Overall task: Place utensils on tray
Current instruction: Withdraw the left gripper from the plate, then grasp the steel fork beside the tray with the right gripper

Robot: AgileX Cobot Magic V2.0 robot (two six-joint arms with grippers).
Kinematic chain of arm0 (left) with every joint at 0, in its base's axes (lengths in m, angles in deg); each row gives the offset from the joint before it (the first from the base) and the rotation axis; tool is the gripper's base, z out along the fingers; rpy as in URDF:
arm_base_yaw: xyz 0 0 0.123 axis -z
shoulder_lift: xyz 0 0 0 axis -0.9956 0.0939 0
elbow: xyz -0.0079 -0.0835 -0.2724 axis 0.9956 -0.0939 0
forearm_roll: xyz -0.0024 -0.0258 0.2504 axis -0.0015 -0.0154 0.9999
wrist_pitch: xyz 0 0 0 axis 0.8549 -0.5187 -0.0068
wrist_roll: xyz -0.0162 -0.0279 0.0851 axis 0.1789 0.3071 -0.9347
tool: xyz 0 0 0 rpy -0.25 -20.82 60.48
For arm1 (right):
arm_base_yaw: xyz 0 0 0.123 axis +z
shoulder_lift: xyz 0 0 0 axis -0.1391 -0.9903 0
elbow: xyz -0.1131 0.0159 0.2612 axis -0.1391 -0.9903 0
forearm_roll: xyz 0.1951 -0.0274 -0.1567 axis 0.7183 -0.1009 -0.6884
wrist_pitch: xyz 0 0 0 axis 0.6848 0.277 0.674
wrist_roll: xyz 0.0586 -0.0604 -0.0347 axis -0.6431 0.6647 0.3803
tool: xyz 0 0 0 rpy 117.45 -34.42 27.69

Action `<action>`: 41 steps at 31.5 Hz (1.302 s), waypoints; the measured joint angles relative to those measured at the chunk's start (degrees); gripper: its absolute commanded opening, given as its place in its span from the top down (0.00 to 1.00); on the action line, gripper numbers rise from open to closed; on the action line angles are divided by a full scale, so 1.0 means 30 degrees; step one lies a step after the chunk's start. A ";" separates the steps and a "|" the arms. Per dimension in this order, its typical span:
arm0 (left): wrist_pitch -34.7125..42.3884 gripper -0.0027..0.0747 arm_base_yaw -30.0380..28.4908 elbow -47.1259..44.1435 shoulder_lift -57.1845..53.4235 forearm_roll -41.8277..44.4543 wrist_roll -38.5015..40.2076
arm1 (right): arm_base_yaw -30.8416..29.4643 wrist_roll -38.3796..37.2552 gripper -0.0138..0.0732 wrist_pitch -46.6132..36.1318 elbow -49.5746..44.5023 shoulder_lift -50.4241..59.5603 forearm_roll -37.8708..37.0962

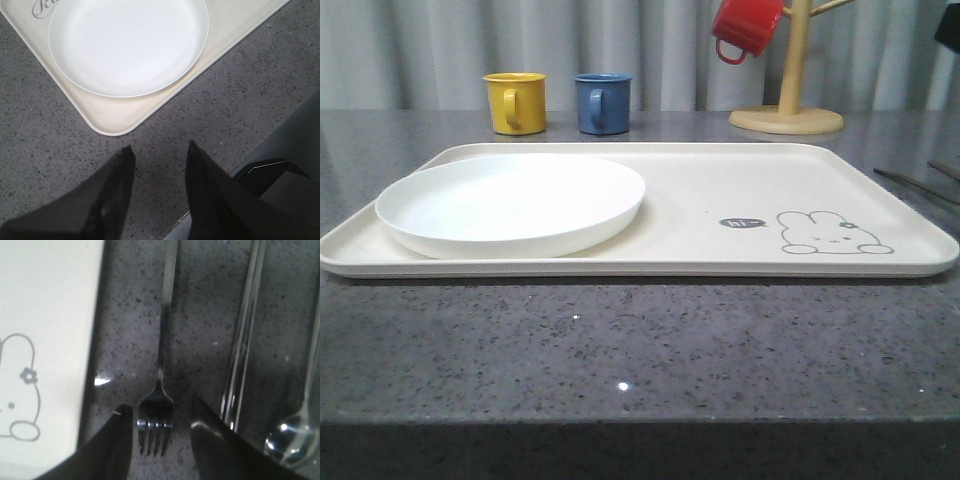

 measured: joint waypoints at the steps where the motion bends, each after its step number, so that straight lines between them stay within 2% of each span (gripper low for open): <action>1: 0.0000 0.64 0.0000 0.0000 0.0000 0.0000 0.0000 | 0.0000 0.0000 0.49 0.0000 0.0191 -0.0311 0.0029; 11: 0.0000 0.64 0.0000 0.0000 0.0037 0.0000 0.0000 | 0.0000 0.0000 0.49 -0.0075 0.1548 -0.2996 0.0041; 23: 0.0031 0.64 0.0000 0.0000 0.0037 0.0000 0.0000 | 0.0000 0.0000 0.50 -0.0108 0.1763 -0.3973 0.0073; 33: 0.0031 0.64 -0.0006 0.0000 0.0037 0.0046 0.0000 | 0.0000 0.0000 0.77 -0.0108 0.1763 -0.4076 0.0073; 37: 0.0031 0.64 -0.0006 0.0000 0.0037 0.0046 0.0000 | 0.0000 0.0000 0.83 -0.0108 0.1763 -0.4076 0.0073; 41: 0.0031 0.64 -0.0006 0.0000 0.0037 0.0046 0.0000 | 0.0000 0.0000 0.84 0.0219 0.1949 -0.4076 0.0082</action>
